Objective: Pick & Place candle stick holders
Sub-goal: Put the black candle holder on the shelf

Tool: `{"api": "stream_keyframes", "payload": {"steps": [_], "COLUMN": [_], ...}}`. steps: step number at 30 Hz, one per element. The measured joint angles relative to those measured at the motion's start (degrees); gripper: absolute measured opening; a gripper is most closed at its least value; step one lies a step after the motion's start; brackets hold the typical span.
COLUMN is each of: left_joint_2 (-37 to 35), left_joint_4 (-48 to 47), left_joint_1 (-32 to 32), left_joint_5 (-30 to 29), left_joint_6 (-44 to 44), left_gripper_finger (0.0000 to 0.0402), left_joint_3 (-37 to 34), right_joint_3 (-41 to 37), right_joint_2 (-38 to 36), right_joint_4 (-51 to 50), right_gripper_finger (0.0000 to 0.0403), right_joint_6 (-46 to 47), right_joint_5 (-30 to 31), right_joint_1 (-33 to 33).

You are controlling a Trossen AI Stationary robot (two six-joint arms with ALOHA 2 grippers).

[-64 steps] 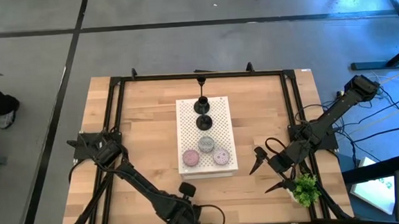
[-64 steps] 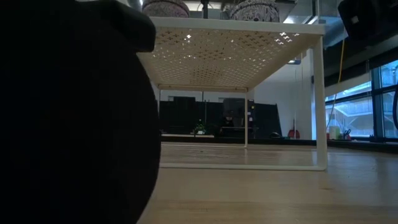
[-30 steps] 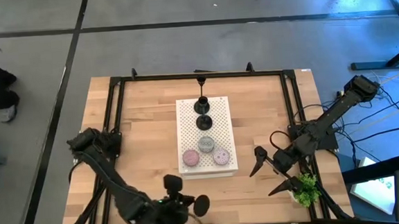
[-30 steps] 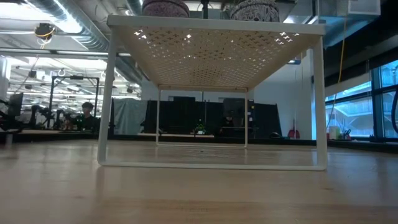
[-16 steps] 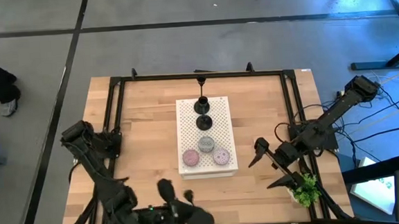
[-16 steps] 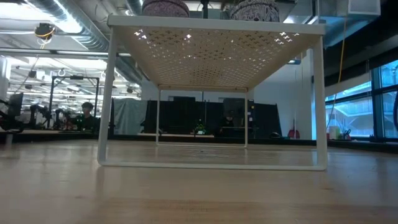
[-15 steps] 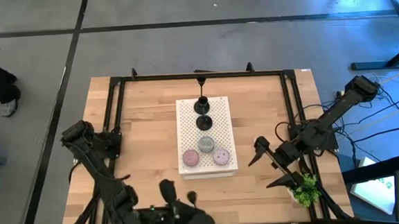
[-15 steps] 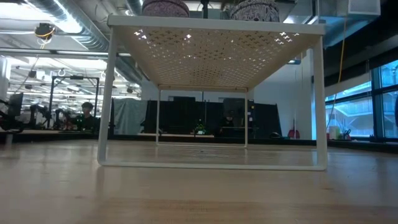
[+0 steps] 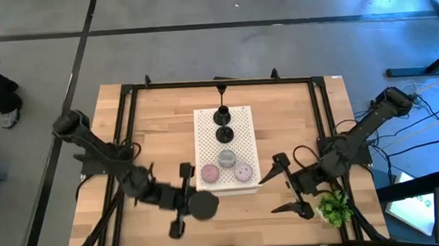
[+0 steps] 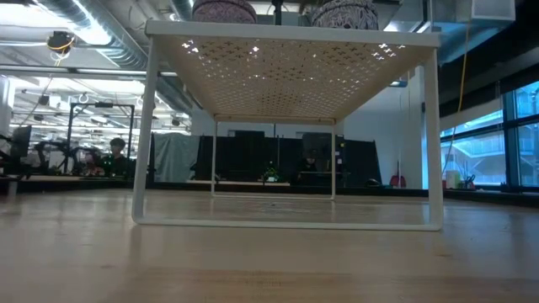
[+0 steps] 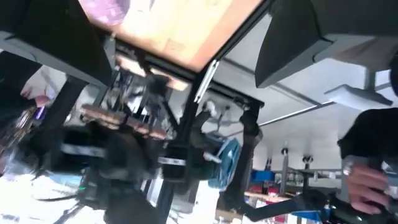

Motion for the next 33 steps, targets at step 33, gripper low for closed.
{"api": "stream_keyframes", "payload": {"steps": [33], "left_joint_2": [-3.16], "left_joint_4": [0.96], "left_joint_1": [18.02], "left_joint_5": [29.42], "left_joint_6": [-9.53], "left_gripper_finger": [0.0009], "left_joint_3": [-6.38], "right_joint_3": [12.13], "right_joint_2": [18.13], "right_joint_4": [2.47], "right_gripper_finger": [0.0272], "right_joint_6": [16.68], "right_joint_5": [-13.91], "right_joint_1": [-17.44]}}
